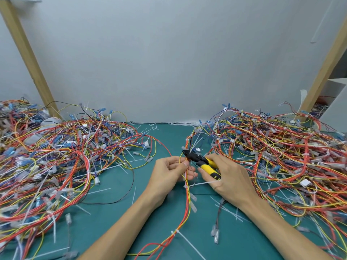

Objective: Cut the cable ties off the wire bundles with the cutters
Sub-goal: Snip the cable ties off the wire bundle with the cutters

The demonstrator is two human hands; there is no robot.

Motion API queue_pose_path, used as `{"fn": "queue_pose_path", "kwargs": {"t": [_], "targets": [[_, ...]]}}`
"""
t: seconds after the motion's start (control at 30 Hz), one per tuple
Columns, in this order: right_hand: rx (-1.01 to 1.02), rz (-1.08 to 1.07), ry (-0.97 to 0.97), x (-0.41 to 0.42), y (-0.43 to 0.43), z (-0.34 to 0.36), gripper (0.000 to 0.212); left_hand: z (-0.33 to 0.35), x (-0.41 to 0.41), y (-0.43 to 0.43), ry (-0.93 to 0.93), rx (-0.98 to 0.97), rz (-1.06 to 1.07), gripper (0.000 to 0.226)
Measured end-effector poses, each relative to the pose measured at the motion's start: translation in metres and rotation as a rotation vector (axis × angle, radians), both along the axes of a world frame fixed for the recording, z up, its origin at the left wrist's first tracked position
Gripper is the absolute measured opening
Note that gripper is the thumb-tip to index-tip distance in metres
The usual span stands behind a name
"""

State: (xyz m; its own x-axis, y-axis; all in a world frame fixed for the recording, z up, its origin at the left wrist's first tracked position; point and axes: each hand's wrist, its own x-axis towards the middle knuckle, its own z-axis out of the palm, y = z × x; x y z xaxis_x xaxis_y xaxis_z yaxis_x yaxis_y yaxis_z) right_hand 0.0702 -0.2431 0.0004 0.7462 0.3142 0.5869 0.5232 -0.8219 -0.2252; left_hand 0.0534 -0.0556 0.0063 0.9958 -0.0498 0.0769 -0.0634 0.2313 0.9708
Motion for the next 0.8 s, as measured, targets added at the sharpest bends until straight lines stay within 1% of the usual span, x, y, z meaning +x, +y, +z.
{"fn": "queue_pose_path", "kwargs": {"t": [0.23,0.3,0.37,0.6,0.8], "targets": [[0.003,-0.013,-0.051,0.0004,0.0007,-0.0008,0.022,-0.0008,0.0005,0.0005,-0.004,0.007,-0.007,0.009],[-0.015,-0.05,-0.117,0.001,0.0006,-0.001,0.023,-0.0009,0.0006,0.0006,-0.008,-0.002,-0.014,0.009],[-0.015,-0.062,-0.141,0.0007,0.0005,-0.0008,0.029,-0.0011,0.0008,0.0007,-0.009,-0.007,-0.019,0.009],[0.089,-0.022,0.012,0.0022,-0.0013,0.0014,0.039,-0.0022,0.0017,0.0018,-0.012,-0.006,-0.017,0.013],[0.119,-0.031,0.034,0.0028,-0.0009,0.0005,0.044,-0.0024,0.0018,0.0019,-0.016,0.004,-0.016,0.015]]}}
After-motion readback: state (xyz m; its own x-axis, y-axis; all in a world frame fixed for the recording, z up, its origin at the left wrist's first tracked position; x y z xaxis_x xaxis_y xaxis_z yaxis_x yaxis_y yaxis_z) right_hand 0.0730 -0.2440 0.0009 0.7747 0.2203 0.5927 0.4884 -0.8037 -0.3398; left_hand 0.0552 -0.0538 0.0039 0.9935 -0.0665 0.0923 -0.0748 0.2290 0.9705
